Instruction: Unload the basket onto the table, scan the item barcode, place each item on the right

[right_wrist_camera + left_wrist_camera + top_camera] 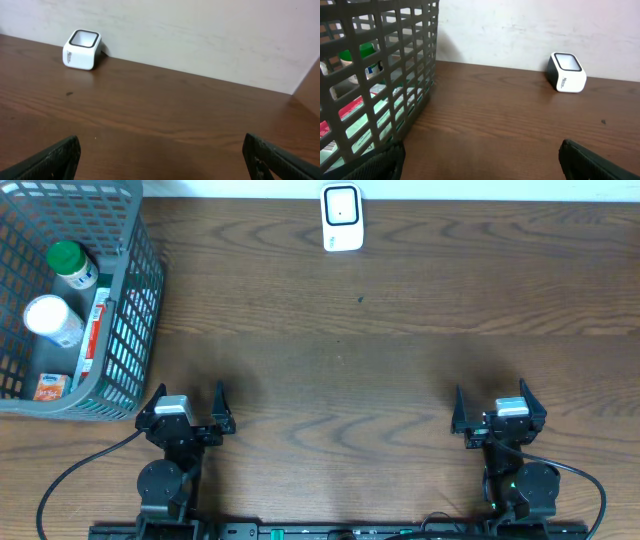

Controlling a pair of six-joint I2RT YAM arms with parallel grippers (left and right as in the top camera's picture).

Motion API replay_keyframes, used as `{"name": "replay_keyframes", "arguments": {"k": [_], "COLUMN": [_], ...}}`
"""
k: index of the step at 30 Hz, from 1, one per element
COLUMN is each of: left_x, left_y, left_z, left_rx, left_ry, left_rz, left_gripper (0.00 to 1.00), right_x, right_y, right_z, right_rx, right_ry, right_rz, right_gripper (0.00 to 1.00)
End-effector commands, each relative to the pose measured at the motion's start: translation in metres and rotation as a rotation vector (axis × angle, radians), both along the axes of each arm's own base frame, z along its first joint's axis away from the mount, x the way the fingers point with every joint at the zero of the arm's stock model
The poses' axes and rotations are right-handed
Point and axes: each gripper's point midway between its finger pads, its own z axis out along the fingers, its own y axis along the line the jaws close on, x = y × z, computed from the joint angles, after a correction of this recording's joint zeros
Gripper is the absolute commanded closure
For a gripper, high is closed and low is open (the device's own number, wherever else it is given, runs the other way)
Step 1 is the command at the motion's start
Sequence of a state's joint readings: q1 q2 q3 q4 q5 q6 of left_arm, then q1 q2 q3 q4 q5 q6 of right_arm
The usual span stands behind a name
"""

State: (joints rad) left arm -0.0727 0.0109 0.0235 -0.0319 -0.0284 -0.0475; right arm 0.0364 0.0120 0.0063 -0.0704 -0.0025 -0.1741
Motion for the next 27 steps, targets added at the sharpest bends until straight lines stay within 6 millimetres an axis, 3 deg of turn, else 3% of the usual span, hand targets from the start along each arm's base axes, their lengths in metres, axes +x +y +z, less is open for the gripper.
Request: {"name": "replay_keyframes", "arguments": {"k": [1,27], "left_x": [-0.0009,-0.0009], "left_y": [0.0021,0.0021], "left_z": [-0.0173,-0.0173], "left_rx": [0.017,0.017], "left_ry": [0.051,0.051], "left_rz": [0.008,0.008], "left_gripper": [0.02,0.02], "right_x": [0.0,0.0], "right_y": [-0.0036,-0.0036], "right_z": [-0.0011,-0.0011], "right_rx": [-0.011,-0.011], "right_ry": [0.003,0.003], "right_rz": [-0.018,-0.018], "right_gripper": [0.01,0.01]}}
